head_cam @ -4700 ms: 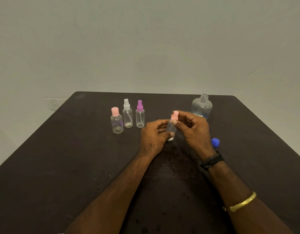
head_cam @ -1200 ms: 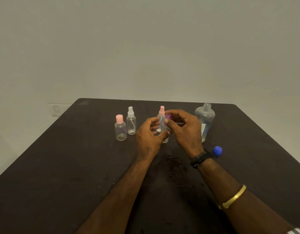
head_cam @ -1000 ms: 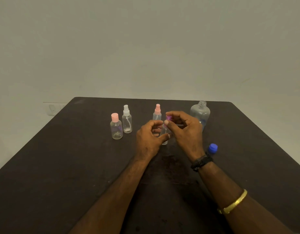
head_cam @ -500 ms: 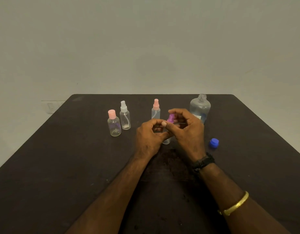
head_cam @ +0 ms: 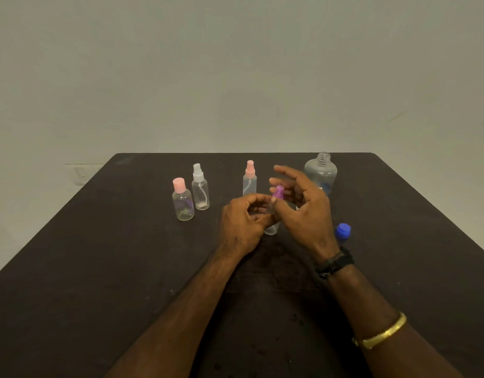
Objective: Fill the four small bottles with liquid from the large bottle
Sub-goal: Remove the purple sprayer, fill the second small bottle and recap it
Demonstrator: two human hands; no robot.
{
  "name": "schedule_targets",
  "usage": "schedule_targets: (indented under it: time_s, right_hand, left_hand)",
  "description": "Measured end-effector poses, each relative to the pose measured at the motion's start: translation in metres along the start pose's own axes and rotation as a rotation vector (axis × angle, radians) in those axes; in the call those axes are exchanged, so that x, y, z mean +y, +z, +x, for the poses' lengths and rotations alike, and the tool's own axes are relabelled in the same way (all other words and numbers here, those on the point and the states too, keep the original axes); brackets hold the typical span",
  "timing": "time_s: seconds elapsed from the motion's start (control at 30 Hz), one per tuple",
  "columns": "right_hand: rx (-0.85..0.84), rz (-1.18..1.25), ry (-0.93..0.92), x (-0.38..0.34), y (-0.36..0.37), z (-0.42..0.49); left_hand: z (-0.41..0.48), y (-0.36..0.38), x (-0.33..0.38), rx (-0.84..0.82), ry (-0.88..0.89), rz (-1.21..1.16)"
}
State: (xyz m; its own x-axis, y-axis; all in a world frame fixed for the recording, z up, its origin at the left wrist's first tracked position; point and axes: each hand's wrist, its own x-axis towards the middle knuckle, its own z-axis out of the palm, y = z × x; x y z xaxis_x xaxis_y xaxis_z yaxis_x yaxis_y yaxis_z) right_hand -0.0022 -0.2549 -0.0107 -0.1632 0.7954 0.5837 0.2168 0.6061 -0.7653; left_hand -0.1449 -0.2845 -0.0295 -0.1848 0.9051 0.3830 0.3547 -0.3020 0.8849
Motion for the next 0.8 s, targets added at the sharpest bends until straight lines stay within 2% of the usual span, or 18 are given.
schedule_targets:
  time_s: [0.17,0.4,0.6,0.8]
  right_hand:
    - [0.072,-0.207,0.032,0.0050,0.0044,0.0012]
    - [-0.008,-0.104,-0.018,0.0023,0.0018,-0.0014]
    - [0.060,-0.214,0.029,0.0048,0.0028,0.0000]
    - [0.034,-0.125,0.011,0.0008,0.0030,-0.0032]
  left_hand:
    - [0.0013,-0.0018,-0.0012,-0.004,0.033,0.027]
    - [0.0019,-0.0021,-0.0019,0.002,-0.007,-0.028]
    - [0.0015,-0.0006,-0.0042,-0.001,0.023,0.017]
    - [0.0030,-0.0013,-0.0040,0.014,0.001,-0.051]
